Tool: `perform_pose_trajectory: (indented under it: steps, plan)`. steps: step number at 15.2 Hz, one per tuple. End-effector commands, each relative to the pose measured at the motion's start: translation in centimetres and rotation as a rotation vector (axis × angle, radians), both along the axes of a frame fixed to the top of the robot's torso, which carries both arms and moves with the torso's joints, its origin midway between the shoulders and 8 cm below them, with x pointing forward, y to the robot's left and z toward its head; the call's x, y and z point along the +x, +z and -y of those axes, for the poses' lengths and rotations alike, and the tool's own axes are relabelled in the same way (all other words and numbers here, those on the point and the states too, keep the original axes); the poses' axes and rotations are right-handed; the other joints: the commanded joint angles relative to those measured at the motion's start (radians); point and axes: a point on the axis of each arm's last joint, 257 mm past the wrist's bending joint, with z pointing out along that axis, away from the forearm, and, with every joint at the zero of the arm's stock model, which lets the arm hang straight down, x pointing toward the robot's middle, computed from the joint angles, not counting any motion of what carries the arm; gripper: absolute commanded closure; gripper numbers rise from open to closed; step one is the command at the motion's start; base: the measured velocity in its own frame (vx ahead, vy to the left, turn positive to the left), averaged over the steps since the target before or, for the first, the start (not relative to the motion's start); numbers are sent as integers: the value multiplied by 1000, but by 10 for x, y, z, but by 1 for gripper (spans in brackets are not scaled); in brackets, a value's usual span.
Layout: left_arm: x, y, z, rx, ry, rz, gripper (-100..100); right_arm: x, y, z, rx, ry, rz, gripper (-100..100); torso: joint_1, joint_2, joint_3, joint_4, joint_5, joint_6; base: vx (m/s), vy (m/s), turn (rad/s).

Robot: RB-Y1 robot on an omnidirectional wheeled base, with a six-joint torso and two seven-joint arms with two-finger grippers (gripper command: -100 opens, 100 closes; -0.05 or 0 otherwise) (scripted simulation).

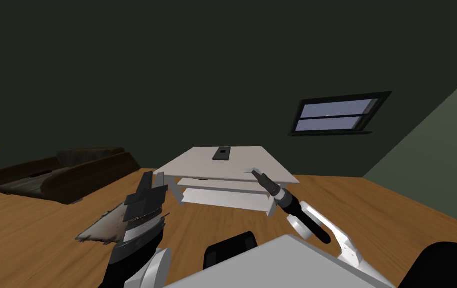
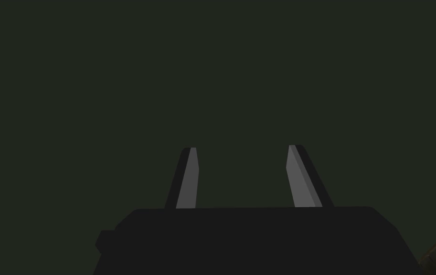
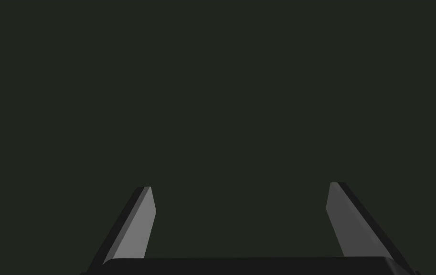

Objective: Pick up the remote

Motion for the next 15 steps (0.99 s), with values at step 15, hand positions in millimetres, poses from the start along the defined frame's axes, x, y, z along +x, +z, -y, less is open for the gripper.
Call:
perform_pose_trajectory:
  steps: [15]
  plan:
    - [0, 0, 0, 0, 0, 0, 0, -18, -149, 71, -569, 85, -250, -100, 0, -1, 0, 0, 0, -1, 16, 58, 127]
